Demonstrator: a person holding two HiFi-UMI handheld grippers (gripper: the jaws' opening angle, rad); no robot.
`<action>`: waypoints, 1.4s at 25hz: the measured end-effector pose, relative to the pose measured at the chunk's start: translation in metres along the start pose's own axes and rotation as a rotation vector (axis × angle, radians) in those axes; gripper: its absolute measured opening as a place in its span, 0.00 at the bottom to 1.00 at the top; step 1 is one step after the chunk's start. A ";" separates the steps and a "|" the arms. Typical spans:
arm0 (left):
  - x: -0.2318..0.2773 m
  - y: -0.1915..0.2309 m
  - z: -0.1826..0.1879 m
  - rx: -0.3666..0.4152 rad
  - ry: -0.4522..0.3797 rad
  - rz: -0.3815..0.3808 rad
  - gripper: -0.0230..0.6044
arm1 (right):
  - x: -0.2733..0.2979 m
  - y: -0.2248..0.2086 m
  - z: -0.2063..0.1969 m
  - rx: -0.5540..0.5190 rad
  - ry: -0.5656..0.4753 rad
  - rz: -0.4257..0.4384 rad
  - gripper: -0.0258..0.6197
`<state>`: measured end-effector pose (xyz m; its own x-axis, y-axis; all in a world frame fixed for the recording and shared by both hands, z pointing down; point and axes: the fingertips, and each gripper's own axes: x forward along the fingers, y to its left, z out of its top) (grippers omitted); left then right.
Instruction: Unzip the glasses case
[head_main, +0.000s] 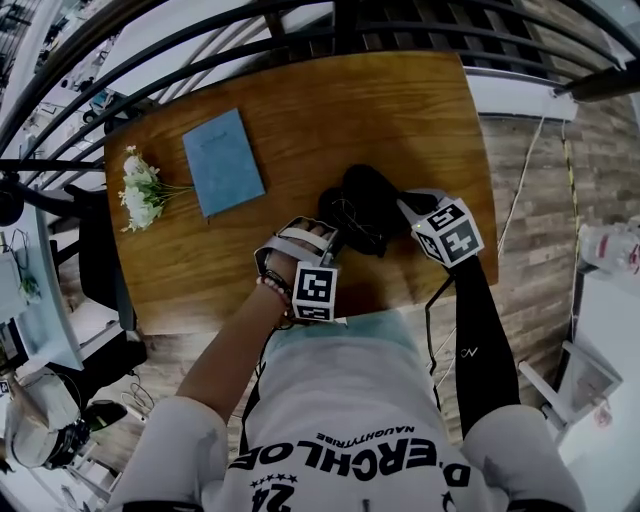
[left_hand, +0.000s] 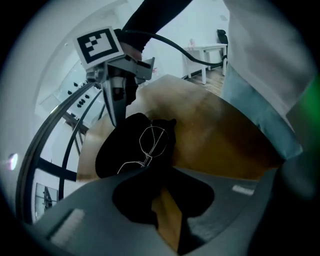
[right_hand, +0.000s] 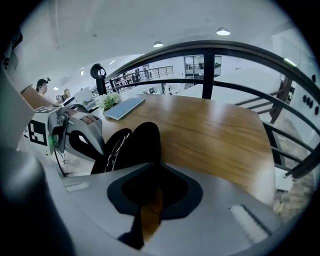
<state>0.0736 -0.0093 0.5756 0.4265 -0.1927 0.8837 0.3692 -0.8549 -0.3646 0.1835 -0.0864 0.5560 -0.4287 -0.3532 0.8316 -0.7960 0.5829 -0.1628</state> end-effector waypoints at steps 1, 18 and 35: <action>0.000 0.000 0.000 -0.029 -0.004 0.006 0.14 | 0.002 -0.001 -0.001 0.010 -0.002 0.004 0.12; -0.053 0.044 -0.003 -0.553 -0.241 0.147 0.35 | -0.064 0.042 0.064 0.031 -0.407 -0.039 0.32; -0.212 0.139 -0.007 -1.067 -0.584 0.736 0.35 | -0.166 0.062 0.082 -0.044 -0.718 -0.314 0.37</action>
<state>0.0287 -0.0901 0.3395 0.6163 -0.7465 0.2508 -0.7606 -0.6468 -0.0562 0.1703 -0.0523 0.3646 -0.3699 -0.8840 0.2859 -0.9143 0.4010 0.0567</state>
